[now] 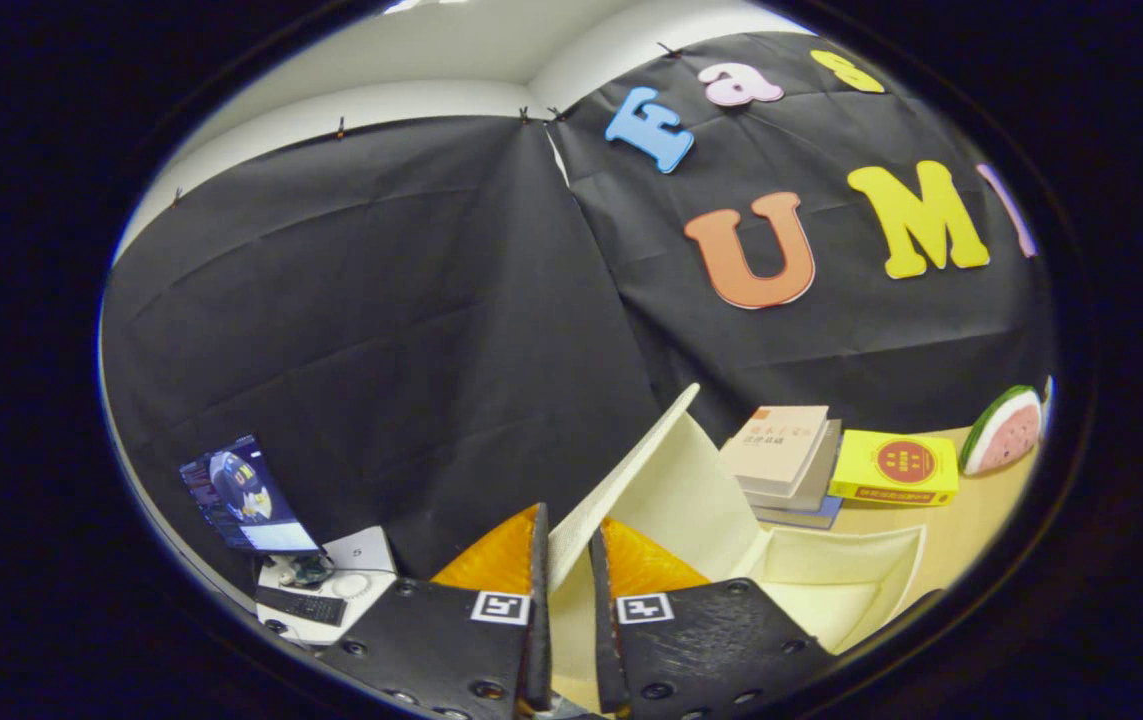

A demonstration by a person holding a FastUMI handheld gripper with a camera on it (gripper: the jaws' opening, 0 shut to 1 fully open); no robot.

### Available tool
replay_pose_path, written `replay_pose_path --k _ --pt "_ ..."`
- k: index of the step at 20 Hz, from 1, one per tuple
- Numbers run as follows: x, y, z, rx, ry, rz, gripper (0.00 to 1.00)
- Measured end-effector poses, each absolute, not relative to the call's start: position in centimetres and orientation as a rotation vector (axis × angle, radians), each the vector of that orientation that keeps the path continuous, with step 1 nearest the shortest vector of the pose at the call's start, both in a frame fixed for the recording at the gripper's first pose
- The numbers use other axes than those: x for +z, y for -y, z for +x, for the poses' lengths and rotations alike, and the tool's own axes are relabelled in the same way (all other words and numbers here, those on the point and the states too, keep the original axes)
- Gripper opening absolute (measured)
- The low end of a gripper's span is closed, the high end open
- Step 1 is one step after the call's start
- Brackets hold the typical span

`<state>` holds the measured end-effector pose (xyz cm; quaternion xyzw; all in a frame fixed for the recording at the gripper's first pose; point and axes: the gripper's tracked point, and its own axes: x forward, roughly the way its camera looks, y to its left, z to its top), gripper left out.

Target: Open the storage box then place both shoes into the box .Put the left shoe in first, then the right shoe, with the right side of both shoes facing outward in a uniform manner.

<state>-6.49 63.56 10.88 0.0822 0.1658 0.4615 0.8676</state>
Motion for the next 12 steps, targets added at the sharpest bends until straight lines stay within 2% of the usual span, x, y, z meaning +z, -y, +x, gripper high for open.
replay_pose_path --k 6,12 --pt "10.6 -65.0 -9.4 1.056 -0.231 0.098 0.96" --pt "12.2 -62.8 -10.3 1.047 -0.130 0.095 0.95"
